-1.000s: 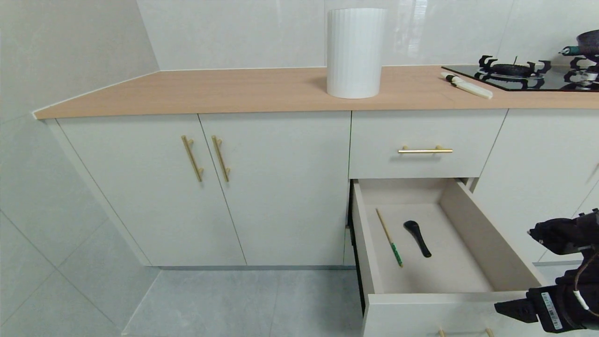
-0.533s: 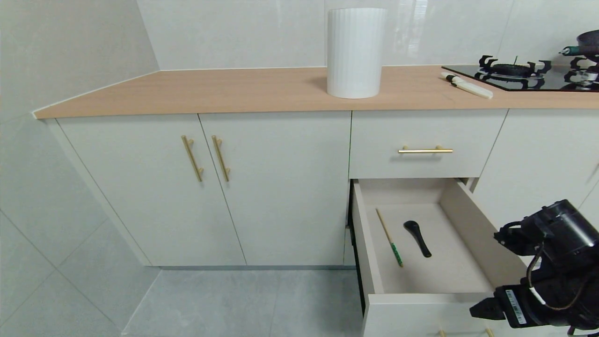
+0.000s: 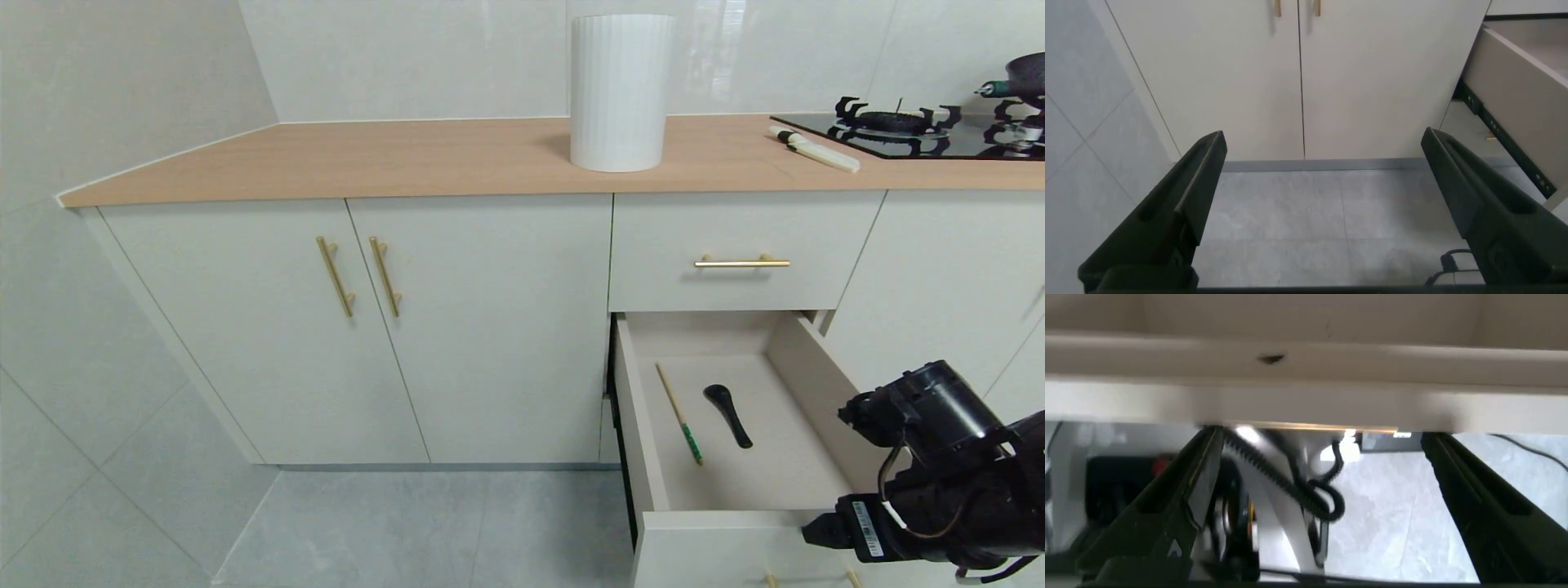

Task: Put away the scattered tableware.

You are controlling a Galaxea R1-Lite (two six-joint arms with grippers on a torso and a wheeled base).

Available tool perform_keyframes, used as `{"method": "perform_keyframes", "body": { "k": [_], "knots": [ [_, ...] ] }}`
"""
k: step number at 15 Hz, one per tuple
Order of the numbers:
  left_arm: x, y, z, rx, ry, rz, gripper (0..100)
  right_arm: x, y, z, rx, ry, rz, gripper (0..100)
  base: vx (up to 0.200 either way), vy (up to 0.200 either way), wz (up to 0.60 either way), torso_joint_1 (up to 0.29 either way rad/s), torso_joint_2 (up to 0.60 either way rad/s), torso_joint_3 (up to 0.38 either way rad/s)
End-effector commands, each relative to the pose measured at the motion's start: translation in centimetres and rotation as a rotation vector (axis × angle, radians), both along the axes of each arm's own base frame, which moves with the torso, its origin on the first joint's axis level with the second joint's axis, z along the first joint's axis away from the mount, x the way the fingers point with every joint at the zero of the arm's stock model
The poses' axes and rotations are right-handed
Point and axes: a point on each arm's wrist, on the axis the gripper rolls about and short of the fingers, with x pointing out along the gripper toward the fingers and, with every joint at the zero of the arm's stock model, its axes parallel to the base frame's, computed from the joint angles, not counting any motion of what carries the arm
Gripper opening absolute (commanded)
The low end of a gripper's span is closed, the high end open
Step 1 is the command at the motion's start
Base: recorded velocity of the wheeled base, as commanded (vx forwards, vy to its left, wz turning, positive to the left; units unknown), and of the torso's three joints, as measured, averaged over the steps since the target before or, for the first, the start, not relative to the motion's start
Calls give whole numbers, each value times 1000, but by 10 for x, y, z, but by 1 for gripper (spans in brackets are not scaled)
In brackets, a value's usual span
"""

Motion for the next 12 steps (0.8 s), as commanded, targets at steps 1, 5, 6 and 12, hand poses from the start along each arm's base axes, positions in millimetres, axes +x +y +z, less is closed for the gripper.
{"method": "perform_keyframes", "body": {
  "k": [1, 5, 6, 12],
  "knots": [
    [0, 0, 0, -1, 1, 0, 100, 1, 0, -6, -11, 10, -4, 100, 0, 0, 0, 0, 0, 0],
    [0, 0, 0, 1, 1, 0, 100, 3, 0, -4, -15, -21, -16, 100, 0, 0, 0, 0, 0, 0],
    [0, 0, 0, 1, 1, 0, 100, 4, 1, -4, -10, -34, -23, 100, 0, 0, 0, 0, 0, 0],
    [0, 0, 0, 1, 1, 0, 100, 23, 7, -18, -6, -99, -35, 100, 0, 0, 0, 0, 0, 0]
  ]
}}
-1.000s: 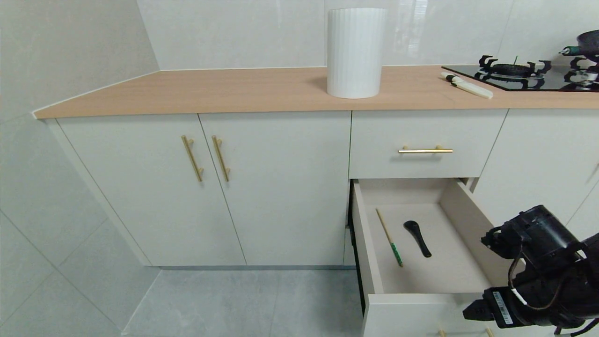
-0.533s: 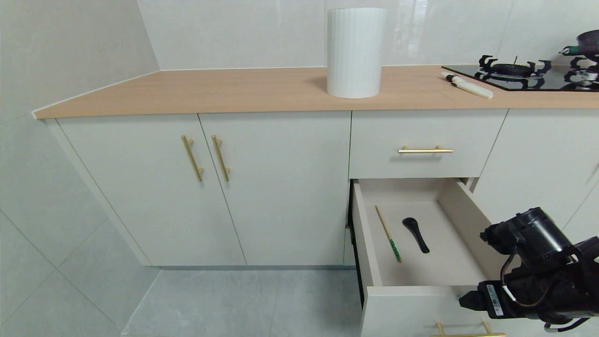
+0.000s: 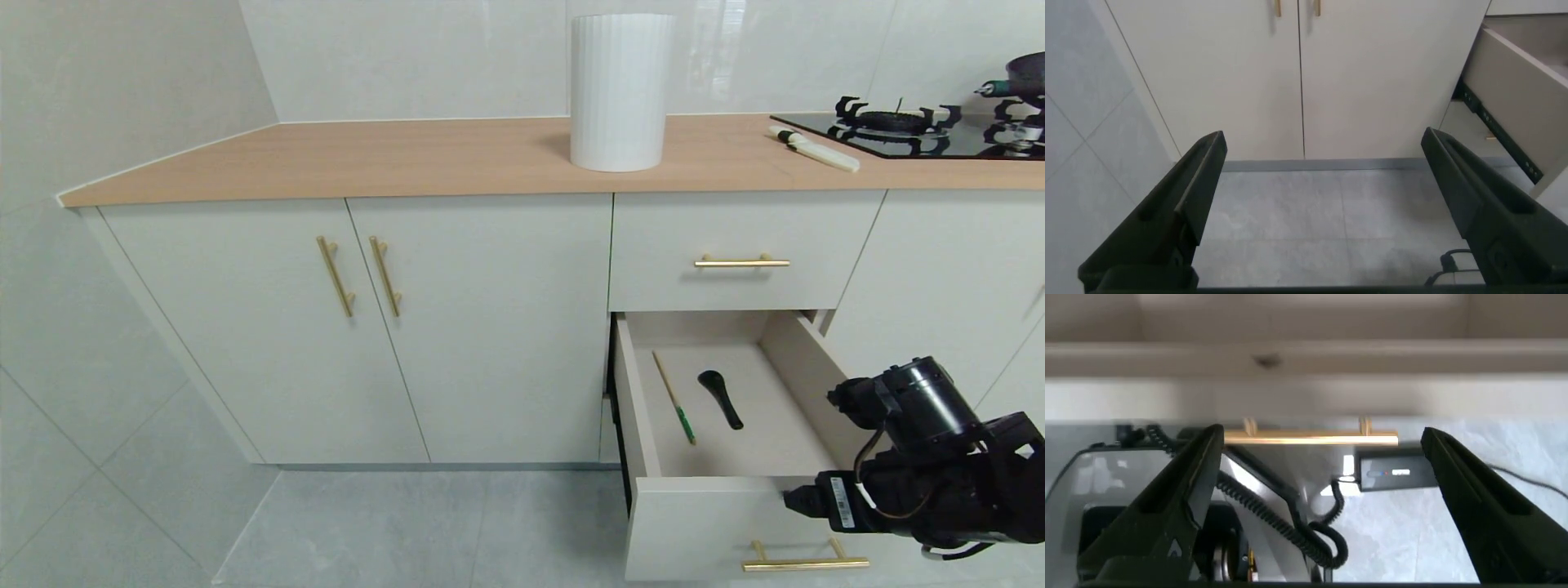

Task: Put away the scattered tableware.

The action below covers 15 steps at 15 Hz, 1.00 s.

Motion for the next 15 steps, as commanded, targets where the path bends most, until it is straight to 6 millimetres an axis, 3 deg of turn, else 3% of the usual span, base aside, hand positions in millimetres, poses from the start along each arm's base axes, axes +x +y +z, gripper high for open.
{"method": "perform_keyframes", "body": {
  "k": [1, 15],
  "knots": [
    [0, 0, 0, 0, 0, 0, 100, 9, 3, -9, -8, 1, 0, 100, 0, 0, 0, 0, 0, 0],
    [0, 0, 0, 1, 2, 0, 100, 116, 11, -16, -37, -117, -19, 100, 0, 0, 0, 0, 0, 0]
  ]
}}
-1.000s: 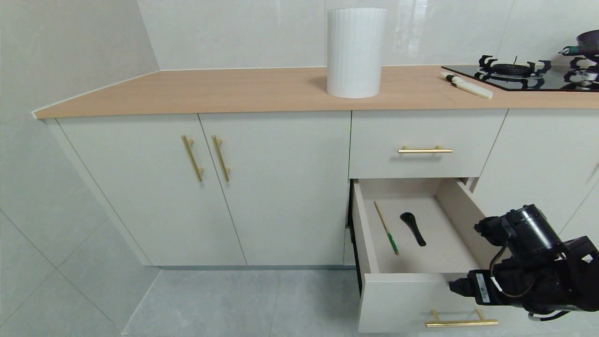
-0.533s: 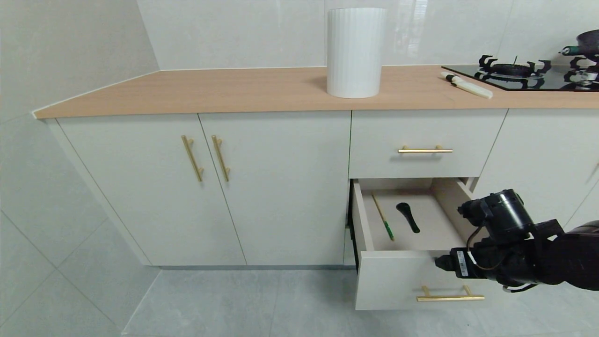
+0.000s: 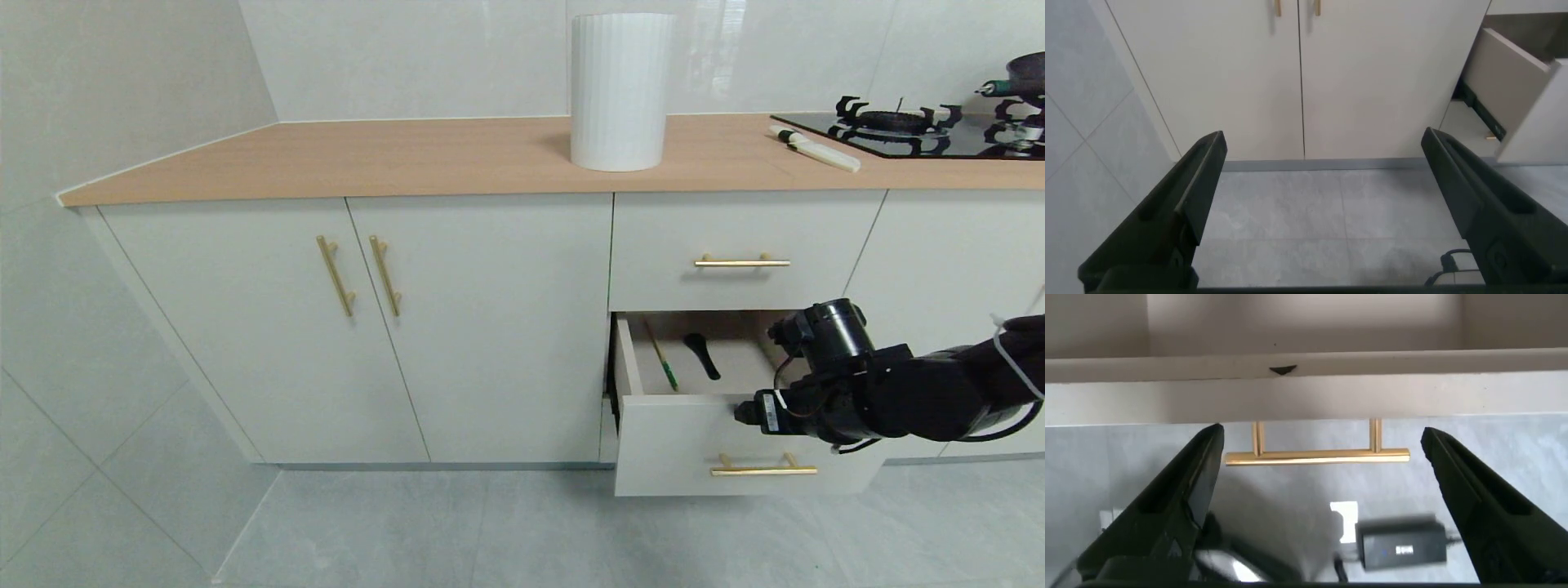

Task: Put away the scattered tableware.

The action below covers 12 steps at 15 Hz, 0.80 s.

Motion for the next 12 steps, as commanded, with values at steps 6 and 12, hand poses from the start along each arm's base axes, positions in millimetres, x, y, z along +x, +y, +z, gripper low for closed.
{"method": "perform_keyframes", "body": {
  "k": [6, 12],
  "knots": [
    [0, 0, 0, -1, 0, 0, 100, 55, -4, -16, -8, -32, -24, 100, 0, 0, 0, 0, 0, 0],
    [0, 0, 0, 0, 0, 0, 100, 97, -2, -18, -24, -105, -11, 100, 0, 0, 0, 0, 0, 0]
  ]
}}
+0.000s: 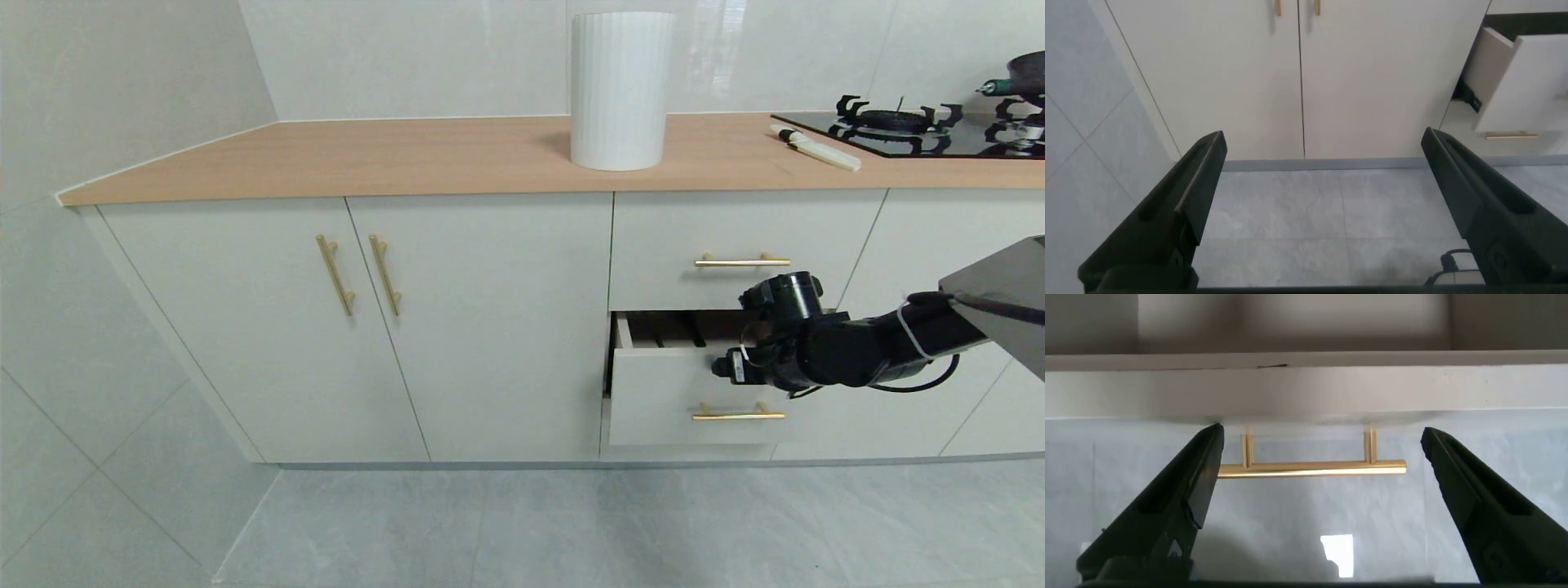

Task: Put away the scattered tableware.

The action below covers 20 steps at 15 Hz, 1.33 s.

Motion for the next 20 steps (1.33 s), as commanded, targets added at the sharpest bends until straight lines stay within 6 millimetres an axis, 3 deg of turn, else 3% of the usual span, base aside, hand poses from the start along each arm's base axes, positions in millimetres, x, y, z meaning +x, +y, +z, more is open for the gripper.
{"method": "perform_keyframes", "body": {
  "k": [1, 4, 7, 13, 20],
  "knots": [
    [0, 0, 0, -1, 0, 0, 100, 14, 2, -8, 1, -8, -2, 100, 0, 0, 0, 0, 0, 0],
    [0, 0, 0, 1, 0, 0, 100, 24, 3, -11, 3, -23, -6, 100, 0, 0, 0, 0, 0, 0],
    [0, 0, 0, -1, 0, 0, 100, 37, -12, -11, 21, -111, -42, 100, 0, 0, 0, 0, 0, 0],
    [0, 0, 0, -1, 0, 0, 100, 52, -22, -15, 43, -216, -73, 100, 0, 0, 0, 0, 0, 0],
    [0, 0, 0, 1, 0, 0, 100, 66, -20, -29, 49, -311, -90, 100, 0, 0, 0, 0, 0, 0]
  ]
}}
